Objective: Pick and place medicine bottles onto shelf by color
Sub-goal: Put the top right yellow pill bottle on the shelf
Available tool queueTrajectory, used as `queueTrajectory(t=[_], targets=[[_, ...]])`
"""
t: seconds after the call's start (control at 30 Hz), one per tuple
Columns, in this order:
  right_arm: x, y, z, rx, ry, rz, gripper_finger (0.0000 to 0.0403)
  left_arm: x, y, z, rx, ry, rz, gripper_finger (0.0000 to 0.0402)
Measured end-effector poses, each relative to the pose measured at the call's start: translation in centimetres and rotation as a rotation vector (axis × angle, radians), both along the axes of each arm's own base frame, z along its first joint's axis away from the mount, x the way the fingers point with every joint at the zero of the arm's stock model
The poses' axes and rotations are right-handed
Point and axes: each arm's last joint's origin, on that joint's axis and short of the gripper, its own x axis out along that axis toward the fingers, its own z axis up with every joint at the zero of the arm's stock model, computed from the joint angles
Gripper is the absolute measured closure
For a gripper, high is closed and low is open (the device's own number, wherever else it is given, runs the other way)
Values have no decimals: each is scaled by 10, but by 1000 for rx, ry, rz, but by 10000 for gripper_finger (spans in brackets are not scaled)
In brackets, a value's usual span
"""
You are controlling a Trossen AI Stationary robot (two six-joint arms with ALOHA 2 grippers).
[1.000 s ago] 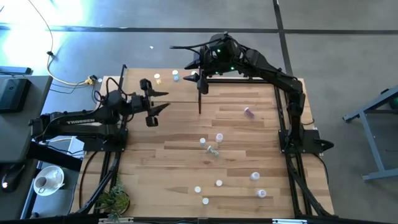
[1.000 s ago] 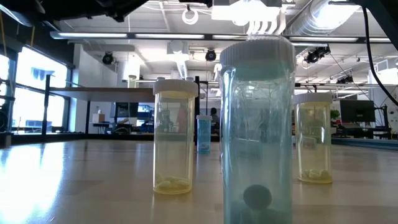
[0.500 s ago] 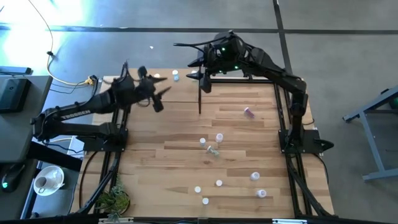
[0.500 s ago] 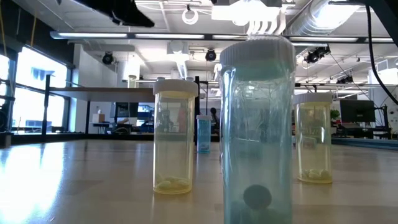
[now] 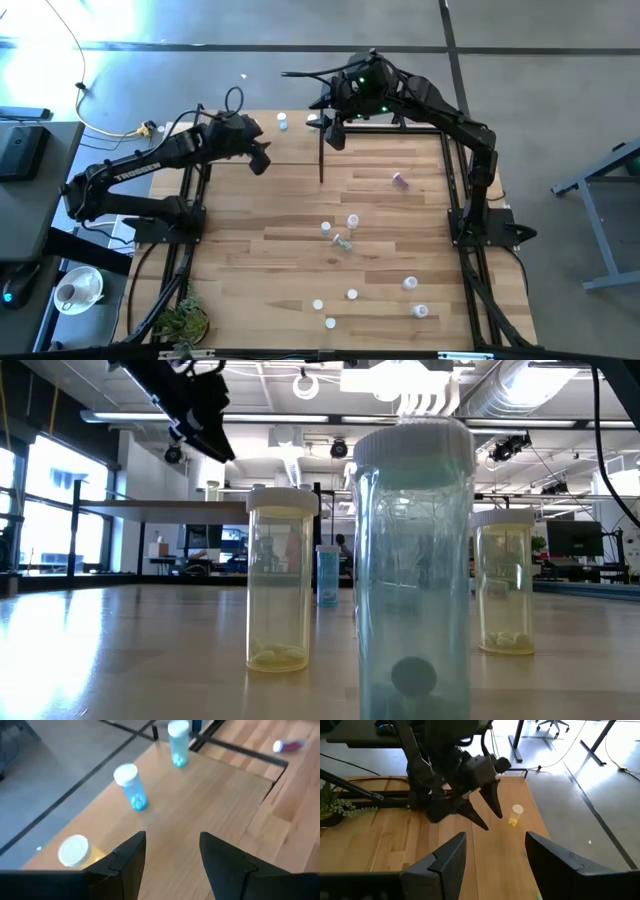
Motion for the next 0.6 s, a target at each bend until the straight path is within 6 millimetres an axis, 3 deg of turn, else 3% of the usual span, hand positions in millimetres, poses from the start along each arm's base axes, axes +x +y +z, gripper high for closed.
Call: queueTrajectory(t=[0.3,0.6], targets=[[0,0,0,-1,1,1,208,8,11,-18,-31,74,151,257],[0,0,0,-2,1,1,208,4,10,-23,-47,129,225,320]])
